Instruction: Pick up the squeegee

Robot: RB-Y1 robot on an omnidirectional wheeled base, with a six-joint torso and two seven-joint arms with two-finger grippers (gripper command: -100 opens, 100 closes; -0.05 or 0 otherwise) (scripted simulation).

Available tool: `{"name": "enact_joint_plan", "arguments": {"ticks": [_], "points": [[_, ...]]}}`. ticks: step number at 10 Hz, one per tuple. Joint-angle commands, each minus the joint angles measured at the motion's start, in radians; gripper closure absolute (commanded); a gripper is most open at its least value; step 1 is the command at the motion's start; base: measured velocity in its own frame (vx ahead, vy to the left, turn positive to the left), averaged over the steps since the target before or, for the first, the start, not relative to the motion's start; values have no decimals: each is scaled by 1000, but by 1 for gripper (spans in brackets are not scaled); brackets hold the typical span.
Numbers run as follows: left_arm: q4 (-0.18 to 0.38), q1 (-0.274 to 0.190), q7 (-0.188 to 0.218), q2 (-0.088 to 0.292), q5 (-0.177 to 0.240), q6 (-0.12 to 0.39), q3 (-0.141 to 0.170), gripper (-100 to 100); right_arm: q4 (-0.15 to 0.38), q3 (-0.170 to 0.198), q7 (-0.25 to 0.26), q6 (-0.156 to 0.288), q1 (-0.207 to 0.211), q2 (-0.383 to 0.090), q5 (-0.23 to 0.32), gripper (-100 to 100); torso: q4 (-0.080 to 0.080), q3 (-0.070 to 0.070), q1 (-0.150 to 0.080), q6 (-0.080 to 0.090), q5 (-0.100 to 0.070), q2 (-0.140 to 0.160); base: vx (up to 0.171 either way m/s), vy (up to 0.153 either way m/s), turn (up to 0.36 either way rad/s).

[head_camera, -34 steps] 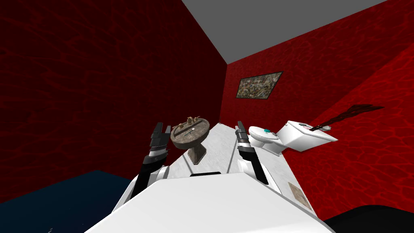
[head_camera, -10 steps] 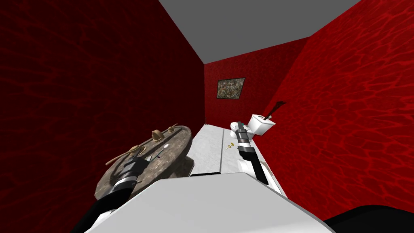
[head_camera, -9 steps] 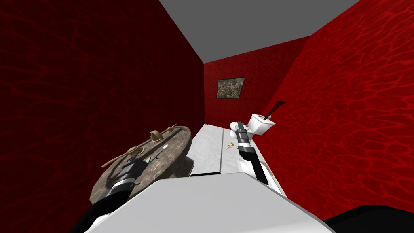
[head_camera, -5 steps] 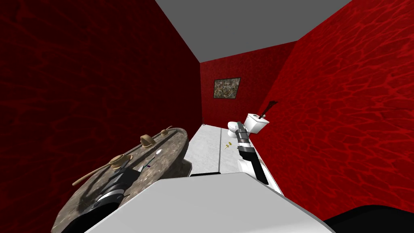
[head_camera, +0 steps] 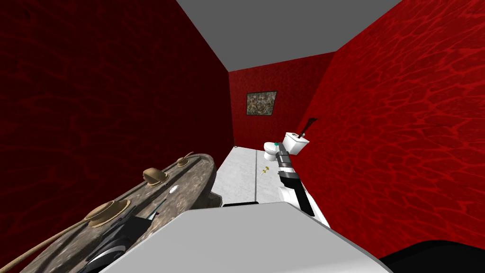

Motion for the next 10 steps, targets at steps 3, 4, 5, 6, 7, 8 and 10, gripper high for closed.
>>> {"name": "enact_joint_plan", "arguments": {"ticks": [3, 4, 5, 6, 7, 8, 10], "points": [[22, 31, 45, -19, 45, 77, 42, -100, 0, 0, 0, 0, 0, 0, 0, 0, 0, 1, -1, 0, 0, 1, 62, -9, -122], [29, 41, 57, -28, 57, 94, 52, -100, 0, 0, 0, 0, 0, 0, 0, 0, 0, 0, -1, 0, 0, 1, 72, -16, -137], [34, 50, 67, -39, 68, 110, 61, -100, 0, 0, 0, 0, 0, 0, 0, 0, 0, 0, -2, 0, 0, 1, 72, -8, -98], [39, 58, 76, -52, 77, 122, 69, -100, 0, 0, 0, 0, 0, 0, 0, 0, 0, 0, -1, 0, 0, 1, 63, -3, -83], [43, 64, 83, -65, 84, 132, 74, -100, 0, 0, 0, 0, 0, 0, 0, 0, 0, 1, -1, 0, 0, 1, 57, 2, -63], [45, 68, 88, -77, 89, 139, 78, -100, 0, 0, 0, 0, 0, 0, 0, 0, 0, 1, -1, 0, 0, 1, 39, 1, -52], [45, 60, 87, -66, 87, 141, 81, 0, 0, 0, 0, 0, 0, 0, 0, 0, 1, 2, -1, 0, 0, 4, 7, 0, -4]]}}
